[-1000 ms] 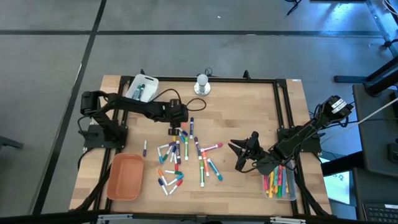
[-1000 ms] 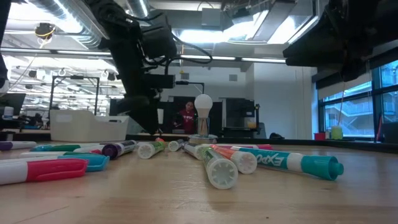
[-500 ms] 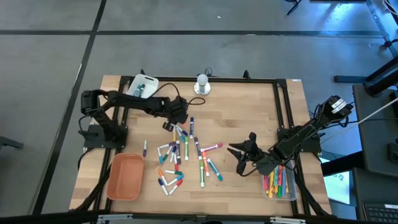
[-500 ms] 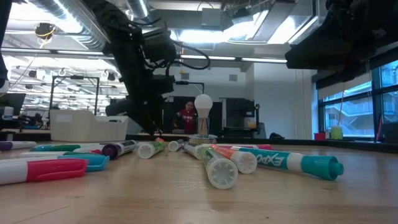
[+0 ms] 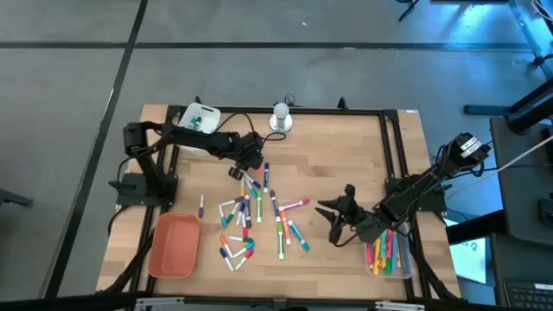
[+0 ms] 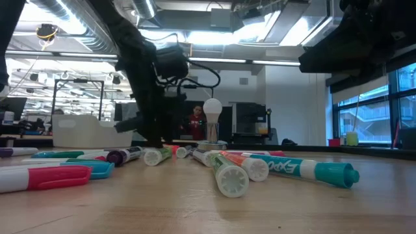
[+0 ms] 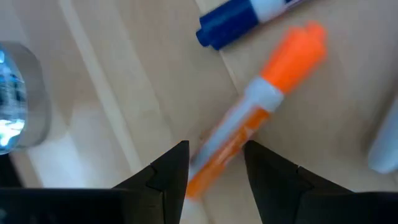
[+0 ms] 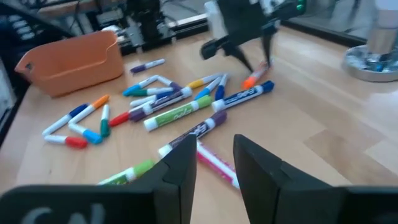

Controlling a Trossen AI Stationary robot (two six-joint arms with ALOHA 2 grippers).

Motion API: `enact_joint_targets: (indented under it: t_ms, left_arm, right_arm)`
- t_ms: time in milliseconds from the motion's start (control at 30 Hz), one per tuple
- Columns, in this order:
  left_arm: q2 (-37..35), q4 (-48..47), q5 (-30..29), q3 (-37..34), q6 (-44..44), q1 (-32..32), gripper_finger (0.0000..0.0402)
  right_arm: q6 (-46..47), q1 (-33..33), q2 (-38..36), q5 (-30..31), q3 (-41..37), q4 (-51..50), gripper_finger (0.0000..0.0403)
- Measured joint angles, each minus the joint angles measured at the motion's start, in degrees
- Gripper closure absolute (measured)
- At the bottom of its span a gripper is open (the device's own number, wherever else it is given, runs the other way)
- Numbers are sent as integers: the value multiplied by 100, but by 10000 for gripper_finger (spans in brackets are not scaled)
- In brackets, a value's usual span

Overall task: Pick & Place Markers
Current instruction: Put the orange marker pen into the white bin

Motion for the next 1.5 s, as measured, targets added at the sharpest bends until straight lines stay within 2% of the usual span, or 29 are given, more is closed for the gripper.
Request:
enact_joint_targets:
  t_ms: [267, 500, 600, 900, 1167, 1333, 1500]
  left_arm:
    - [485, -731, -76, 496, -537, -4, 261]
    - [410, -1216, -57, 719, -1635, -8, 343]
    - [276, -1525, -216, 766, -2210, -19, 348]
    - [-790, -2636, -1812, 957, -3731, -208, 344]
    - [-1736, -3328, -3228, 968, -5357, 390, 341]
    - [-2116, -4080, -3561, 895, -6028, 1056, 340]
    - [-2373, -4089, -3403, 383, -6113, 1683, 339]
  right_arm:
    - [-66, 0, 0, -155, 0, 0, 296]
    - [-20, 0, 0, -151, 0, 2, 296]
    - [61, 0, 0, -148, 0, 0, 296]
    - [81, 0, 0, -140, 0, -11, 296]
    - [116, 0, 0, -179, 0, -42, 296]
    - [150, 0, 0, -183, 0, -42, 296]
    - [259, 0, 0, -183, 0, -44, 296]
